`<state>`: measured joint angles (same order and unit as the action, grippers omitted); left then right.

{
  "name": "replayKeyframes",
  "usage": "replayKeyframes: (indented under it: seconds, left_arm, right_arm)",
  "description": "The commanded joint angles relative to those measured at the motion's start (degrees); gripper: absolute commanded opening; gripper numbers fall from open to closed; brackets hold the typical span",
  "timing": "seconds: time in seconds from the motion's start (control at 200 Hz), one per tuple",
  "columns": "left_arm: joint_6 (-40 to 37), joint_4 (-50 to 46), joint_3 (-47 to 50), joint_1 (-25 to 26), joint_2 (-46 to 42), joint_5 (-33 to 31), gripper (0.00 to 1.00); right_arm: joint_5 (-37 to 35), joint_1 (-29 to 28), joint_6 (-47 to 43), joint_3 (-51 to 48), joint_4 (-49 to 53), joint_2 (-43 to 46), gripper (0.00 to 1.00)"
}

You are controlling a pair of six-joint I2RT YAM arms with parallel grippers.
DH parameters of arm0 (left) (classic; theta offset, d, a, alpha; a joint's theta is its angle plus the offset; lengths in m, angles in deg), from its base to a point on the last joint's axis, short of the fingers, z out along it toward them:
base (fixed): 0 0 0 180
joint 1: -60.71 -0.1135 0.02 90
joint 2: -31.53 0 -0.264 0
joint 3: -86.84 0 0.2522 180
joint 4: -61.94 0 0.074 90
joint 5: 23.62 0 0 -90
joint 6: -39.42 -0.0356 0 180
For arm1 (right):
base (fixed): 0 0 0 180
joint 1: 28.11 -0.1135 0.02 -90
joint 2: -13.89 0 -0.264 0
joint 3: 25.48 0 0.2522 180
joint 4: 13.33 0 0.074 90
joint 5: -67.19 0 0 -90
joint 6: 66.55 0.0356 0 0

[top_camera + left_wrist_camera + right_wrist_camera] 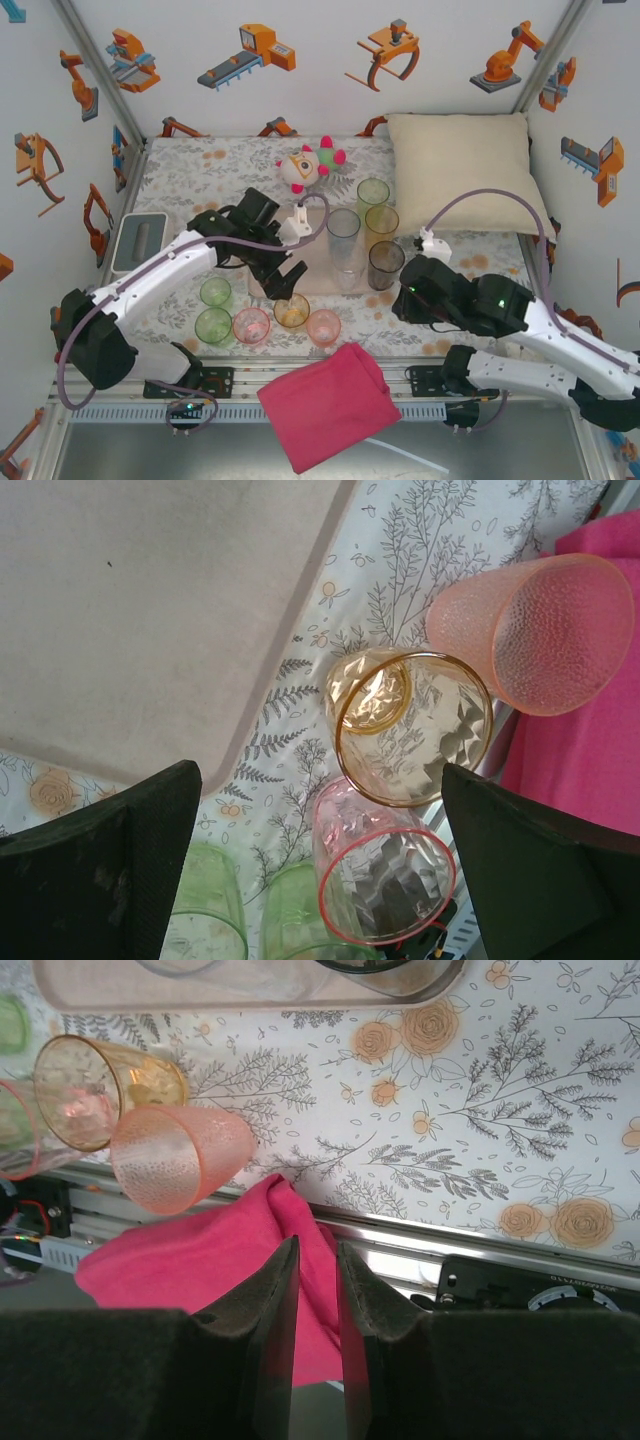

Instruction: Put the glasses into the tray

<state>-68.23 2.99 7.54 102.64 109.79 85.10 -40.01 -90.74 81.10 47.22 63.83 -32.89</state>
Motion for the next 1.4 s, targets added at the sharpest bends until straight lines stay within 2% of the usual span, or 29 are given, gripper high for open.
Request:
replayKeyframes:
  seconds: [0.0,0.185,0.395,0.606,0.826,1.036,1.211,1.392]
  left_arm:
    - [1.3,3.1,1.4,0.4,-0.6,-0.8,0.99]
    - [1.6,4.7,4.4,0.9,-2.0,-1.0,0.92]
    - [1.8,6.0,5.9,1.9,-2.1,-2.1,0.87]
    - [2.4,7.4,7.6,2.5,-1.7,-3.4,0.86]
    - [2.2,7.6,8.0,3.2,-1.0,-5.4,0.78]
    - [2.0,8.4,9.6,4.1,-1.3,-6.5,0.74]
    - [2.1,8.6,10.2,4.1,-1.1,-6.7,0.62]
    - [2.2,8.5,10.1,4.2,-0.7,-6.4,0.55]
  right_arm:
    - [-0.8,-0.2,-1.9,1.2,-0.6,1.7,0.25]
    - [-2.2,-0.2,-1.1,0.8,0.3,2.3,0.26]
    - [-4.3,-0.2,-0.2,-0.5,0.3,3.8,0.26]
    - [-6.3,-0.2,1.7,-2.1,0.5,6.1,0.25]
    - [-8.9,-0.2,3.1,-3.3,0.6,9.0,0.25]
    - [-10.0,-0.2,5.0,-4.9,1.3,10.2,0.25]
    - [-10.2,-0.2,5.4,-6.2,0.4,11.3,0.25]
    - [-10.4,-0.2,5.9,-7.7,-0.5,12.5,0.25]
